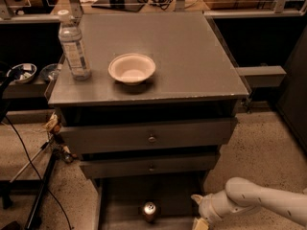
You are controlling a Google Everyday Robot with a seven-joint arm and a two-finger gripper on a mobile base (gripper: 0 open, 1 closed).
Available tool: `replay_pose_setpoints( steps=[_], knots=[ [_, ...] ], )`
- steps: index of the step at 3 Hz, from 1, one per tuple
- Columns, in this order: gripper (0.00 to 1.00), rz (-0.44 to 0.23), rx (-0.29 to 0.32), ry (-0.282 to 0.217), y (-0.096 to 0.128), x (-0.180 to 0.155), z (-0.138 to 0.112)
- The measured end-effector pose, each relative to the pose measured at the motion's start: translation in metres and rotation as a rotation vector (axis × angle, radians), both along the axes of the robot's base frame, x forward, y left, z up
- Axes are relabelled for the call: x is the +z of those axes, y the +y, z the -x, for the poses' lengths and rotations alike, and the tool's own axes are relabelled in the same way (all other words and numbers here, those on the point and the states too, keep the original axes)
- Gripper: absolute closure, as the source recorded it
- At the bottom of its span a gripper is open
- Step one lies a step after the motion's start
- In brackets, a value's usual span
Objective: Pick coke can from bottom drawer and place on counter
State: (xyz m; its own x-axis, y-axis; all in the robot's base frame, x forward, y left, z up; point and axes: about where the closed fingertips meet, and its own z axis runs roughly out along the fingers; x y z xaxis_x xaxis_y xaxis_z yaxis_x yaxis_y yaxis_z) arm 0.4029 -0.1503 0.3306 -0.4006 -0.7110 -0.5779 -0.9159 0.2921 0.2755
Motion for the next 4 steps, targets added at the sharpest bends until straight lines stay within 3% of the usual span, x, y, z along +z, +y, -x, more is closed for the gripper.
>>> replay_pose_setpoints(
  steps=[2, 3, 4],
  knots=[
    [0.0, -0.21, -0.058, 0.001, 0.047, -0.047, -0.019],
    [0.0, -0.21, -0.058, 0.001, 0.047, -0.047, -0.019],
    [0.0, -0.236, -0.071, 0.02, 0.062, -0.061, -0.02]
  ],
)
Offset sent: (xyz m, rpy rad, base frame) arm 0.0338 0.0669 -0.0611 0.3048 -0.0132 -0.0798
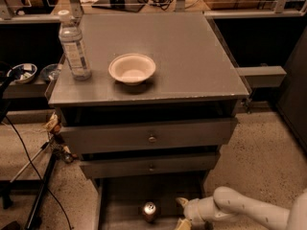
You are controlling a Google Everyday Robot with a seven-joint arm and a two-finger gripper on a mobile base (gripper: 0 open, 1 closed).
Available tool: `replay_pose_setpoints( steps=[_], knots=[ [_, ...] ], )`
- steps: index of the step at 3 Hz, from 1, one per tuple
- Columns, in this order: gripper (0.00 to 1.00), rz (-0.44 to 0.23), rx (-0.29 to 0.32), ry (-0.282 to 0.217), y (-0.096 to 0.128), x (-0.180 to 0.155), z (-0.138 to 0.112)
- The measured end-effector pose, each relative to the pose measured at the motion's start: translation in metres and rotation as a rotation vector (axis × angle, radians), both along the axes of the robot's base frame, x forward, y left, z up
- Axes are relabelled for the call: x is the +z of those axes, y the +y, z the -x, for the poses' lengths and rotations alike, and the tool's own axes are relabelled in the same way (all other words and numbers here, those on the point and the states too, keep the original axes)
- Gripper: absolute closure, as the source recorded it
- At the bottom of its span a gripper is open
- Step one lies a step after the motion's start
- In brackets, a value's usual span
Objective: Pick coke can from bottom drawer and place on counter
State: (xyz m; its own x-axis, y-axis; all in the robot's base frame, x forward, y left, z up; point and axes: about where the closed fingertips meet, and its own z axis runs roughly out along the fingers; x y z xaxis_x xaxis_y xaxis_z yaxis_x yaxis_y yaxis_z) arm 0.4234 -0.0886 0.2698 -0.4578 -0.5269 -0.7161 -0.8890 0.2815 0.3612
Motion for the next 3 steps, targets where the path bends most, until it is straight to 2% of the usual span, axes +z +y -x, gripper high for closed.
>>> replay_pose_setpoints(
  steps=[2, 3],
  knots=[
    [0.0, -0.046, -0.006, 0.02, 0.028, -0.021, -0.009],
    [0.0, -0.103, -0.002, 0.023, 0.054, -0.036, -0.017]
  ],
)
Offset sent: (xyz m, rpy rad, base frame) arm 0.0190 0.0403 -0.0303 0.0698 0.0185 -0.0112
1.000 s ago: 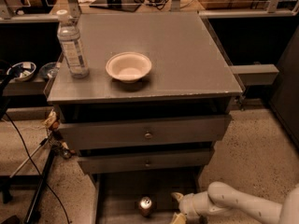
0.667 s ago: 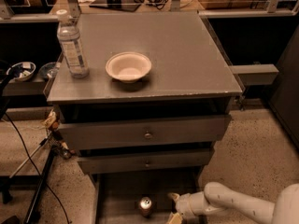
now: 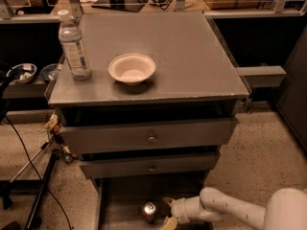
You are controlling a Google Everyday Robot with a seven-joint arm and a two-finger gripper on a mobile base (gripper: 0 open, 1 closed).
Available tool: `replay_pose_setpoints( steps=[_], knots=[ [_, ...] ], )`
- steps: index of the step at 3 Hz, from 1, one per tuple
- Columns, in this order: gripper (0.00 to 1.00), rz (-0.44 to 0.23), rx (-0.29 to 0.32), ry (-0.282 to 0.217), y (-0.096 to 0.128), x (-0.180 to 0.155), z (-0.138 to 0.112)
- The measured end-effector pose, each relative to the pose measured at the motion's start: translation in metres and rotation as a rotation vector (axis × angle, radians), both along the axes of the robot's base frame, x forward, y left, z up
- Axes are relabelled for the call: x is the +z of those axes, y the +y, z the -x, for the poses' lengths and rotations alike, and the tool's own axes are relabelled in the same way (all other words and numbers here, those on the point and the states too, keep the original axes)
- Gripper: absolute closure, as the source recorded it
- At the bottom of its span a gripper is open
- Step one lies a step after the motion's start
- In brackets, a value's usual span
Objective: Pick coke can from bottom drawer and place on counter
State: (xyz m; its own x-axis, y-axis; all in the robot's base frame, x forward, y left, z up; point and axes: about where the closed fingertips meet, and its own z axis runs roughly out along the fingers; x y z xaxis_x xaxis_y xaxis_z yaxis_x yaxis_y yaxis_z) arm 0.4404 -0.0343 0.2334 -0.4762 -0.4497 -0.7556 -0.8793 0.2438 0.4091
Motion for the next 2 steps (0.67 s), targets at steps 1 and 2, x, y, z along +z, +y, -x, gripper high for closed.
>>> replay_pose_setpoints(
  steps=[1, 2],
  knots=[
    [0.0, -0.014, 0.005, -0.002, 0.004, -0.01, -0.007],
    [0.0, -0.055, 0.026, 0.005, 0.027, -0.03, -0.018]
  ],
)
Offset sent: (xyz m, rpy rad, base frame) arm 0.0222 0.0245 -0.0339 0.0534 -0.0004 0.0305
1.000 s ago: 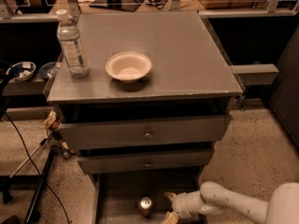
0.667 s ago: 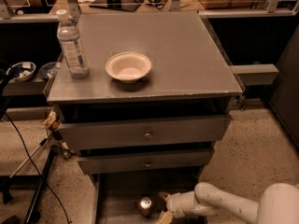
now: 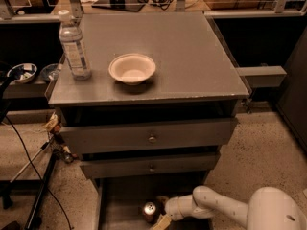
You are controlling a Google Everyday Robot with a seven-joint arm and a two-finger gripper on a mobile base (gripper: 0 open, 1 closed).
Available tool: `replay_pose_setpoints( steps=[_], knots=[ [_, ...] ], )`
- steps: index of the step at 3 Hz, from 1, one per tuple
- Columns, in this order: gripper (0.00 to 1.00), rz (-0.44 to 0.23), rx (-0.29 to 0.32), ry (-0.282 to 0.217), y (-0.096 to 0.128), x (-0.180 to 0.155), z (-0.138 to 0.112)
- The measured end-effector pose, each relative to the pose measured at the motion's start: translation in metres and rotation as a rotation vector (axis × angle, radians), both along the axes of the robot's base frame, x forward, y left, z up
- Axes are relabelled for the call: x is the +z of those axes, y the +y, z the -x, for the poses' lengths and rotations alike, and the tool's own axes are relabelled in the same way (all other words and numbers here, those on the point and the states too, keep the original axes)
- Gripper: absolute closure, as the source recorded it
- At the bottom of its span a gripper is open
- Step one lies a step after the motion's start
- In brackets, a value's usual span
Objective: Pick coke can from bottom drawer and place on counter
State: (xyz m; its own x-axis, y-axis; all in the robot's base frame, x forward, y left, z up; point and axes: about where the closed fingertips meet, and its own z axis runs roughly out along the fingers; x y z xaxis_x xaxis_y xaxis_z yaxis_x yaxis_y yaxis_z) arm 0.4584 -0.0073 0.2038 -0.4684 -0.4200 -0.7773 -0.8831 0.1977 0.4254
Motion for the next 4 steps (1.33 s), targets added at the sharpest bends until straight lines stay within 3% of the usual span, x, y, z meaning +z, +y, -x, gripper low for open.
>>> replay_pose_setpoints(
  steps=[4],
  knots=[
    [0.0, -0.054, -0.032, 0.005, 0.026, -0.021, -0.015]
  ],
)
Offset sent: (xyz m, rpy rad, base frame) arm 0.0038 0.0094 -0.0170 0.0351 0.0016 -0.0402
